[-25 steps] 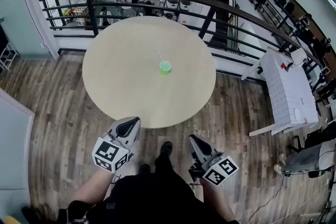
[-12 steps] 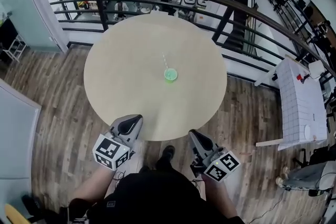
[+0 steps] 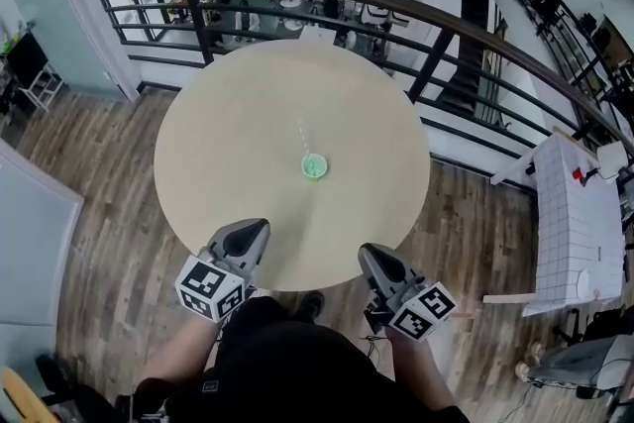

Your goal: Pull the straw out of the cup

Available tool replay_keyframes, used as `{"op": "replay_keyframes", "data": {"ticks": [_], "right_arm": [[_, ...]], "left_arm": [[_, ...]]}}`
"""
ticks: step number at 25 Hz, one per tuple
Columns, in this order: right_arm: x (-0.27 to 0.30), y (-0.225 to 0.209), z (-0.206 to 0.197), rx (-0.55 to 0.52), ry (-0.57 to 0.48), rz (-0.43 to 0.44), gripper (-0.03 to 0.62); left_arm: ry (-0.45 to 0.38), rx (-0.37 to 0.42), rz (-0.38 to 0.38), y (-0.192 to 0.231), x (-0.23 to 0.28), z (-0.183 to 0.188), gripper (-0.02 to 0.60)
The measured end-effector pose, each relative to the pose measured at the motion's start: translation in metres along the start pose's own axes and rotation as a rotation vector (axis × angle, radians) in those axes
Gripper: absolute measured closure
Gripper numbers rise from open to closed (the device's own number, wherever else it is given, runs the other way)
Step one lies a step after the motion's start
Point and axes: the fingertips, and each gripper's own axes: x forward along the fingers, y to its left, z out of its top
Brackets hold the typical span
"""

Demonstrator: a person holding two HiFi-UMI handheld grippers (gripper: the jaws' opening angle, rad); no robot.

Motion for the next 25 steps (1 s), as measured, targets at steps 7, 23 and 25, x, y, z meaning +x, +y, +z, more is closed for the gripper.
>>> {"op": "replay_keyframes", "data": {"ticks": [7, 23, 25], "right_arm": [[0.040, -0.024, 0.003, 0.020, 0.054, 0.046, 0.571], [0.148, -0.082, 0.018, 0.041, 0.083, -0.008, 0.571], [0.153, -0.092, 0.014, 0.056, 0.097, -0.008, 0.571]], "left_arm": [[0.024, -0.018, -0.003, 0.023, 0.038, 0.003, 0.574], [0.005, -0.023, -0.090, 0.096, 0.119, 0.021, 0.572], [0.018, -0.016, -0.094, 0.100, 0.133, 0.016, 0.571]]}}
